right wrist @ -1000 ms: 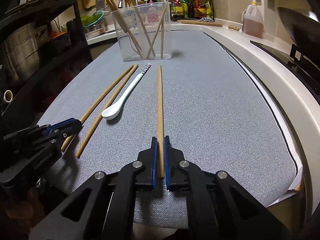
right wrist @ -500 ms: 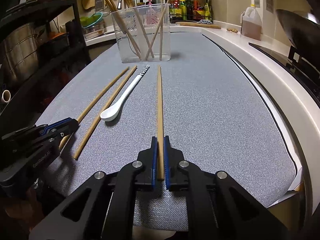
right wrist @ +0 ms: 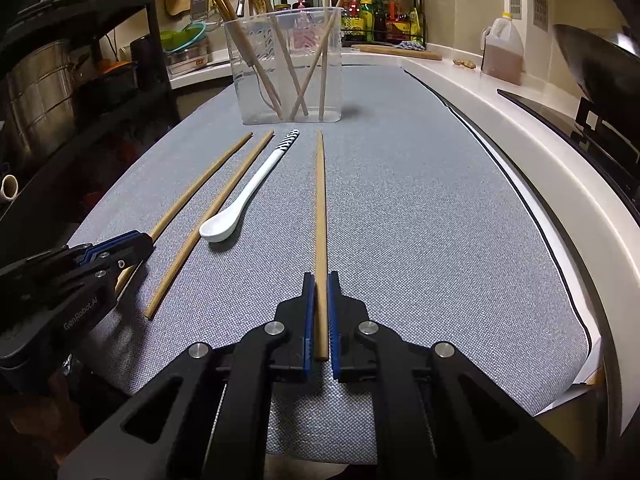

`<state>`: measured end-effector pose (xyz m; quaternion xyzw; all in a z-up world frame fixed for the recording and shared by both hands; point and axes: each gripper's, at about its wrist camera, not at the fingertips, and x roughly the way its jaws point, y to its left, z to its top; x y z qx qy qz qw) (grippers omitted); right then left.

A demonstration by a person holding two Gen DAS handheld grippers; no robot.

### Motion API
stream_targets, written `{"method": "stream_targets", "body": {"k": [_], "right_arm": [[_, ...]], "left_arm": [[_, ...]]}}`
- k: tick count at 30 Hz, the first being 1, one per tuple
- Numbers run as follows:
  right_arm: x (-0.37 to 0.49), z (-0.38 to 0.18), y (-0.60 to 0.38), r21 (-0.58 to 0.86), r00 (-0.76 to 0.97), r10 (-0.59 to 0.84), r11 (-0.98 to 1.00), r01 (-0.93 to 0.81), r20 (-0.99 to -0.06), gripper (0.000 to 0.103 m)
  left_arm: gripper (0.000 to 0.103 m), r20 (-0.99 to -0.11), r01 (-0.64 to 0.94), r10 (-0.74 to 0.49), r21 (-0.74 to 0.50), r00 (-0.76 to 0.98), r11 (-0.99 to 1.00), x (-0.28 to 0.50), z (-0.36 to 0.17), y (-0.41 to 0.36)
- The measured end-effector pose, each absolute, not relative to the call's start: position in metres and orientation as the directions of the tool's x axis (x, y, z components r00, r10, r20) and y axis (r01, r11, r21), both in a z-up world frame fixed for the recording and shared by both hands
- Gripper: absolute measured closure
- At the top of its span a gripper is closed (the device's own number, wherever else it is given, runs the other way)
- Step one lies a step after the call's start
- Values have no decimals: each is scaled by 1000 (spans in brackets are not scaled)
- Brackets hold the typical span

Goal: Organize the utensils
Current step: 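Grasp a wooden chopstick with the left gripper while the right gripper grasps another chopstick, then lift both held chopsticks and carry them above the container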

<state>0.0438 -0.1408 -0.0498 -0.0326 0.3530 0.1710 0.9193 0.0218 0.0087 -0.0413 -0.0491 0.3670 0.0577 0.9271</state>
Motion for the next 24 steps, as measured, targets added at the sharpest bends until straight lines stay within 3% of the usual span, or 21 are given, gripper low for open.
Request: {"method": "stream_targets", "body": {"k": [17,24], "right_arm": [[43,-48,-140,60,694,276,946,-319,-665,97],[35,-21,-137,34,741,262,951,-308,-618,97]], "left_arm": [[97,-683,-144,73,-48,726,988,22,-41,6],[97,-631,-155,89,-51,771,987,12,-25,7]]}}
